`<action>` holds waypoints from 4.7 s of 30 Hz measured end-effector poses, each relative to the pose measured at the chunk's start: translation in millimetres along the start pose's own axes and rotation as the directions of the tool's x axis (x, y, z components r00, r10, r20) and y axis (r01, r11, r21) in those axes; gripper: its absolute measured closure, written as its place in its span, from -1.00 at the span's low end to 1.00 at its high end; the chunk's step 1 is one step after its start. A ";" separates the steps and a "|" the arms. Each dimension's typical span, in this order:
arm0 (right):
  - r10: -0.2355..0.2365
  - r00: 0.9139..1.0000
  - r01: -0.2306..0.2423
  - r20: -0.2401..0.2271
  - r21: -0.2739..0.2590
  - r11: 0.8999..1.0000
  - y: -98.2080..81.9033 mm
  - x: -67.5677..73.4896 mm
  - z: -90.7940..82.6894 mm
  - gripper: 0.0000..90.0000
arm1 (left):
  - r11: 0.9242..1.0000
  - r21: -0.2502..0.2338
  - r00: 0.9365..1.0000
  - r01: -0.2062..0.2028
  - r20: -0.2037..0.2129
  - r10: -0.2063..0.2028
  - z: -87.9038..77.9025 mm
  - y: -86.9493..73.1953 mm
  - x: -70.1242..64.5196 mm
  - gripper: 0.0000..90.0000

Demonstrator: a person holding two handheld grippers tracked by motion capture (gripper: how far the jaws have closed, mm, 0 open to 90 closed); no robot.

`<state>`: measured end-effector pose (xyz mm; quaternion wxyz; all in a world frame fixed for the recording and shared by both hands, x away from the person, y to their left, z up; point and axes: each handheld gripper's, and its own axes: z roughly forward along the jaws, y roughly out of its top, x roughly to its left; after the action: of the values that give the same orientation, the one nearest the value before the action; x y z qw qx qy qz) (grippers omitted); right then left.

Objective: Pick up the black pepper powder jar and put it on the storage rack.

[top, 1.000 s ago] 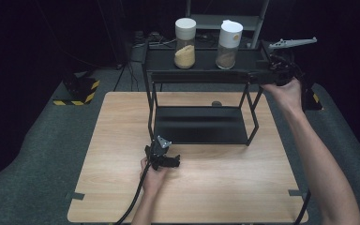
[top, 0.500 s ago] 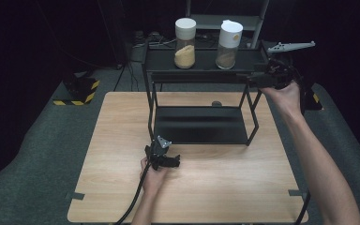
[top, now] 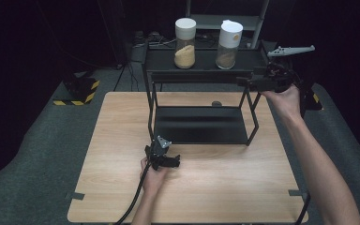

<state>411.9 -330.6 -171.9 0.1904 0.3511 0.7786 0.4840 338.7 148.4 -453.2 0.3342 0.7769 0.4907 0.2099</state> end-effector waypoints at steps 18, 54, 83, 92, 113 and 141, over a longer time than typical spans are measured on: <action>-0.006 1.000 0.006 -0.015 0.014 1.000 -7.1 0.7 0.2 -0.74 | 1.000 -0.002 1.000 0.002 -0.001 -0.002 0.1 -0.3 -0.3 -0.92; 0.015 1.000 -0.014 -0.027 0.026 1.000 -29.8 -4.3 2.9 -0.74 | 1.000 0.000 1.000 0.001 0.001 -0.001 0.0 0.0 0.0 -0.92; 0.026 0.999 -0.025 -0.030 0.036 0.999 -48.6 -6.8 8.3 -0.74 | 1.000 0.000 1.000 0.002 0.001 -0.002 0.1 -0.1 -0.1 -0.92; 0.034 0.999 -0.032 -0.031 0.037 0.999 -55.0 -7.8 9.3 -0.73 | 1.000 0.000 1.000 0.002 0.000 -0.002 0.1 -0.1 -0.1 -0.92; 0.047 0.999 -0.045 -0.026 0.057 0.997 -69.5 -11.1 11.6 -0.73 | 1.000 0.000 1.000 0.002 0.000 -0.002 0.1 -0.1 -0.2 -0.92; 0.018 0.999 -0.015 -0.032 0.077 0.997 -85.3 -2.5 20.1 -0.73 | 1.000 0.000 1.000 0.001 0.000 -0.001 0.1 -0.1 -0.2 -0.92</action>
<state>395.5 -344.2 -257.0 0.1599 0.3565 0.7966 0.4612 338.6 148.3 -453.3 0.3344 0.7765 0.4912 0.2098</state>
